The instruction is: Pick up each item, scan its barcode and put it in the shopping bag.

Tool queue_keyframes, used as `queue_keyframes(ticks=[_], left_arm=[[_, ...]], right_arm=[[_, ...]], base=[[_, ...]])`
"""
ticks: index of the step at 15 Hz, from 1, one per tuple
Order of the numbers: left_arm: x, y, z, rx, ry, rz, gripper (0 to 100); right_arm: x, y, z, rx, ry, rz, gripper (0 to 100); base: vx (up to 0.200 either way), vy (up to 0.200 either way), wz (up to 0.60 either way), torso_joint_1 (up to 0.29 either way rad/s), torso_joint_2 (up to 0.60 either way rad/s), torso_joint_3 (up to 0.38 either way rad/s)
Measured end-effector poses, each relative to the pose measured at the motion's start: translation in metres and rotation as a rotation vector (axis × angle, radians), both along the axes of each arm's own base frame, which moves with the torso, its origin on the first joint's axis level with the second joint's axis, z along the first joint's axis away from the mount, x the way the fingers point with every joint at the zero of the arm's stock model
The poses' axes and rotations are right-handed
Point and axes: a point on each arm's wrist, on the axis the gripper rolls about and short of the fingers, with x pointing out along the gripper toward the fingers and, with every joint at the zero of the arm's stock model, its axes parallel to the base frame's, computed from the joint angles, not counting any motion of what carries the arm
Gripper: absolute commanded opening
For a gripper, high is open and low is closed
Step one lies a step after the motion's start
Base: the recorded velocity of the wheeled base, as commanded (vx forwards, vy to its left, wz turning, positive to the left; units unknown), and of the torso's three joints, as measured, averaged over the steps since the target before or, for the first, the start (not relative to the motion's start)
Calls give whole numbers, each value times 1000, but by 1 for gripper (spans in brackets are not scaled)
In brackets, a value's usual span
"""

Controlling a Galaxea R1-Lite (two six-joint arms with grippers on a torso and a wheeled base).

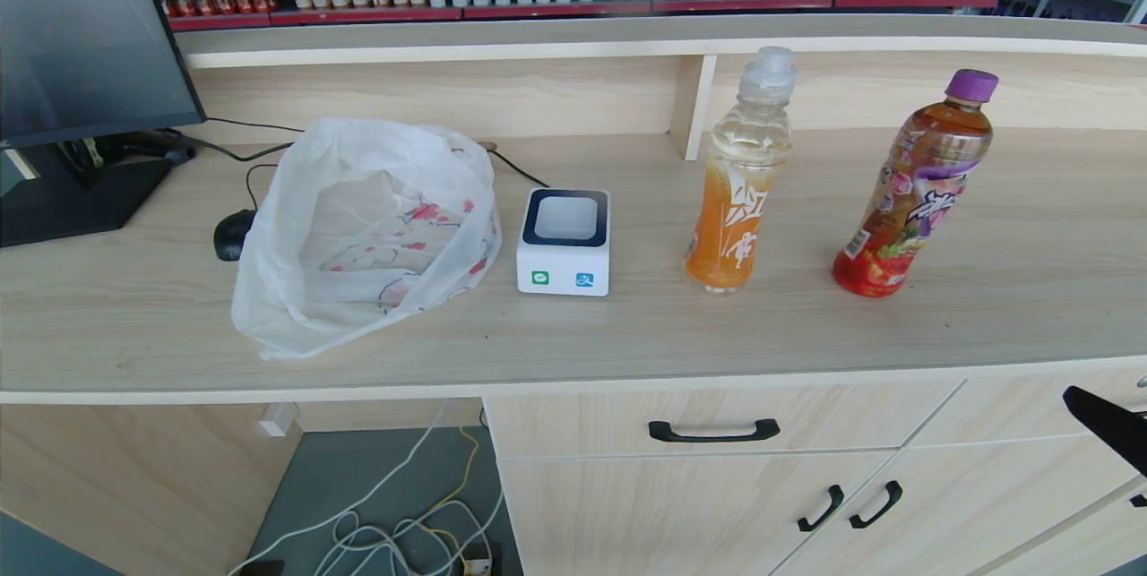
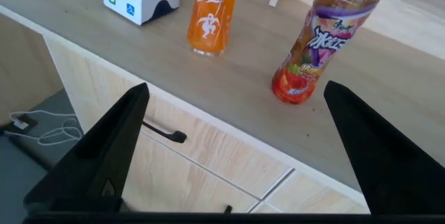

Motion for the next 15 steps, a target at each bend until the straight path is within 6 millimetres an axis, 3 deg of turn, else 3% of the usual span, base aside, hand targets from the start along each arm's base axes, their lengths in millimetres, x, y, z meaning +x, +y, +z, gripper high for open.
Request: queue_keyframes(ticks=[5, 11, 15], left_arm=[[0, 0, 0, 0, 0, -1, 100], [0, 0, 0, 0, 0, 0, 100], [0, 0, 0, 0, 0, 0, 100]], right_arm=[[14, 35, 17, -50, -6, -120, 100], [51, 91, 45, 129, -88, -249, 100], [70, 129, 37, 264, -56, -255, 100]], base=[[0, 0, 0, 0, 0, 0], [0, 0, 0, 0, 0, 0], [0, 0, 0, 0, 0, 0]])
